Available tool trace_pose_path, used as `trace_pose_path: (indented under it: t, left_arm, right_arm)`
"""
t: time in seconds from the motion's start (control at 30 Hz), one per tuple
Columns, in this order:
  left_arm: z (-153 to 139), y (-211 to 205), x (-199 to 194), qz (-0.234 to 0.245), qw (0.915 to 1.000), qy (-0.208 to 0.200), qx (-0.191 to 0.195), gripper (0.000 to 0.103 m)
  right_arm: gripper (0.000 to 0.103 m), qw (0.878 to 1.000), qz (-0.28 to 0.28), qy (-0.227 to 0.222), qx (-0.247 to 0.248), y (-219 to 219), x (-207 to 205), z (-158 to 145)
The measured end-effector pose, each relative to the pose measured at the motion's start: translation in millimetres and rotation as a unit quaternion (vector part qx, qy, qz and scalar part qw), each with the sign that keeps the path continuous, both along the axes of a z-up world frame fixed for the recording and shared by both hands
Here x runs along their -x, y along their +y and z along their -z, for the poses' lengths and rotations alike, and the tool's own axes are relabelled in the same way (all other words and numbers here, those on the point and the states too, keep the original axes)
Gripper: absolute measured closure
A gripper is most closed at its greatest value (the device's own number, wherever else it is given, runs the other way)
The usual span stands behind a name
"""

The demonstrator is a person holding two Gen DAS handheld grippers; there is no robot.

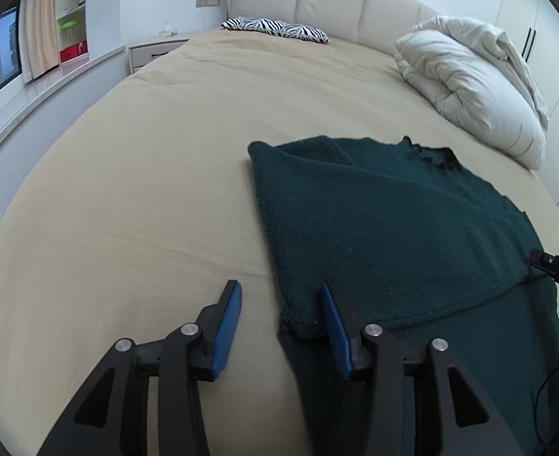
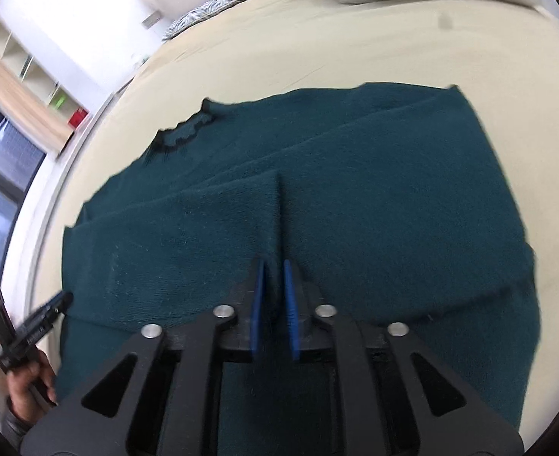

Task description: Fold small clothes

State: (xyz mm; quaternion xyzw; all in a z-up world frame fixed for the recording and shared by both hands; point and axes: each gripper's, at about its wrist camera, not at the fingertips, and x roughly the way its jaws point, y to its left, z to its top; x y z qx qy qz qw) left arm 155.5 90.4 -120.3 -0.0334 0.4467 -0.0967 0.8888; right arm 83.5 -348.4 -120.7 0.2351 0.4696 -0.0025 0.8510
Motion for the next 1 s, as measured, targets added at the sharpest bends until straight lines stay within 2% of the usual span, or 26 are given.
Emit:
trace_pose_path:
  t: [0.07,0.17,0.33,0.37,0.43,0.47,0.5,0.6,0.67,0.73,0.87,1.0]
  left_arm:
    - [-5.3,3.5,7.3,-0.004,1.0000,-0.006,0.001,0.053]
    - [-10.2,10.8,19.2,-0.014,0.9998,-0.009,0.005,0.053]
    - [-18.9,22.2,46.1,-0.022,0.9990,-0.004,0.039,0.052]
    - [-21.0,21.5,56.2,-0.013,0.9991,-0.003,0.041,0.048]
    - [-22.6,19.8,76.7,0.007,0.9990,0.001,0.044,0.042]
    - [-22.1,19.1,90.0,0.019,0.9986,0.007,0.048,0.042]
    - [-20.5,18.3,99.5,0.027,0.9981,0.014,0.053,0.042]
    - [-7.7,24.4,130.5,0.042,0.9934,0.059,0.089,0.042]
    - [0.5,34.0,149.6,0.036,0.9886,0.088,0.117,0.042]
    - [2.0,41.9,164.7,0.036,0.9848,0.099,0.138,0.042]
    - [-1.4,46.8,190.0,0.050,0.9781,0.126,0.158,0.042]
    - [10.0,39.9,209.1,0.072,0.9680,0.169,0.172,0.042]
  right_arm:
    - [0.087,1.000,-0.001,-0.018,0.013,1.5,13.6,-13.9]
    - [0.087,0.999,-0.002,-0.032,0.007,2.2,35.4,-25.7]
    - [0.087,0.999,-0.002,-0.045,0.004,5.4,86.2,-39.0]
    - [0.083,0.999,-0.005,-0.046,0.005,5.1,96.2,-40.4]
    - [0.064,0.999,-0.006,-0.052,0.004,2.6,119.1,-44.8]
    - [0.043,0.998,0.000,-0.059,0.004,-0.8,134.2,-47.8]
    - [0.027,0.998,0.007,-0.065,0.004,-4.6,146.5,-50.4]
    - [0.026,0.997,0.013,-0.082,0.007,-17.5,183.9,-57.8]
    - [0.026,0.998,0.005,-0.068,-0.006,-26.8,201.3,-56.4]
    - [0.026,0.998,-0.006,-0.055,-0.018,-33.8,216.7,-54.4]
    - [0.027,0.998,-0.008,-0.049,-0.033,-49.5,241.7,-53.0]
    - [0.028,0.997,-0.006,-0.047,-0.063,-61.1,264.6,-50.2]
